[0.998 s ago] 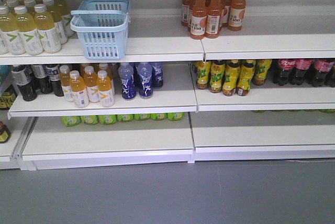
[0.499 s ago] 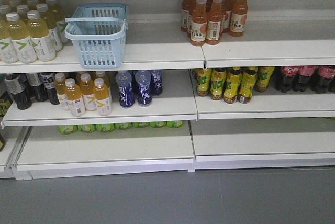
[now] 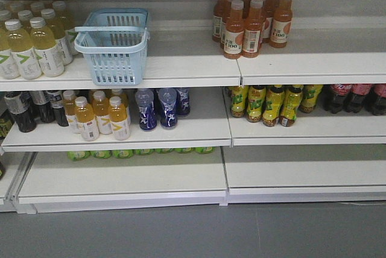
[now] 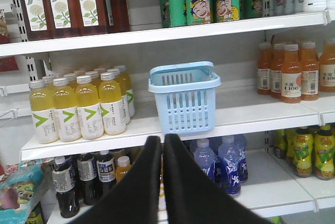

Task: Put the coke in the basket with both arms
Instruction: 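Continue approaching and align the base with the light-blue basket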

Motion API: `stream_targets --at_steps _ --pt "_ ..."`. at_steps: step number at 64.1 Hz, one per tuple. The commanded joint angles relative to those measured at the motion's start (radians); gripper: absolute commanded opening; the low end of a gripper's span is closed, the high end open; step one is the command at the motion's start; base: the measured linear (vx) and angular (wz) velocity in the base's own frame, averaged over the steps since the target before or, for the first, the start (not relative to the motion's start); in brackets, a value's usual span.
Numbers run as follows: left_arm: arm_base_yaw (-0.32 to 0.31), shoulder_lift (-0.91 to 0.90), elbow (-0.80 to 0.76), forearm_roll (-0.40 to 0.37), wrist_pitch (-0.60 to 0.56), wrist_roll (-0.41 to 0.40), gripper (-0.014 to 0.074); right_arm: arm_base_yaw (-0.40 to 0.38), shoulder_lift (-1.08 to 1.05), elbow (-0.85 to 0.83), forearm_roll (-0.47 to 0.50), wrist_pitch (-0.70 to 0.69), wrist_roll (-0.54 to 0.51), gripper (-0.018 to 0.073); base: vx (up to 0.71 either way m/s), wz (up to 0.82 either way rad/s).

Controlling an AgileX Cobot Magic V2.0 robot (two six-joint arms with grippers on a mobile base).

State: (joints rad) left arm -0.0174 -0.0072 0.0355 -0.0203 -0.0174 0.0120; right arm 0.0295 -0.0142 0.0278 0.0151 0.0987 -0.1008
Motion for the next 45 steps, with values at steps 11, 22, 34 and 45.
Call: stream_targets --at_steps 11,22,34,45 --pt "-0.001 -0.02 -0.033 -0.003 -0.078 -0.004 -0.0006 0.001 -0.009 0.008 -0.001 -0.078 -0.005 -0.001 0.07 0.02" --pt "-0.001 -0.02 -0.033 -0.003 -0.078 -0.004 -0.0006 0.001 -0.009 0.008 -0.001 -0.078 -0.005 -0.001 0.07 0.01" --pt "-0.001 -0.02 -0.033 -0.003 -0.078 -0.004 -0.0006 0.001 -0.009 0.008 -0.001 -0.078 -0.005 -0.001 0.07 0.01" --pt "-0.001 -0.02 -0.033 -0.003 -0.078 -0.004 -0.0006 0.001 -0.009 0.008 -0.001 -0.078 -0.005 -0.001 0.07 0.0"
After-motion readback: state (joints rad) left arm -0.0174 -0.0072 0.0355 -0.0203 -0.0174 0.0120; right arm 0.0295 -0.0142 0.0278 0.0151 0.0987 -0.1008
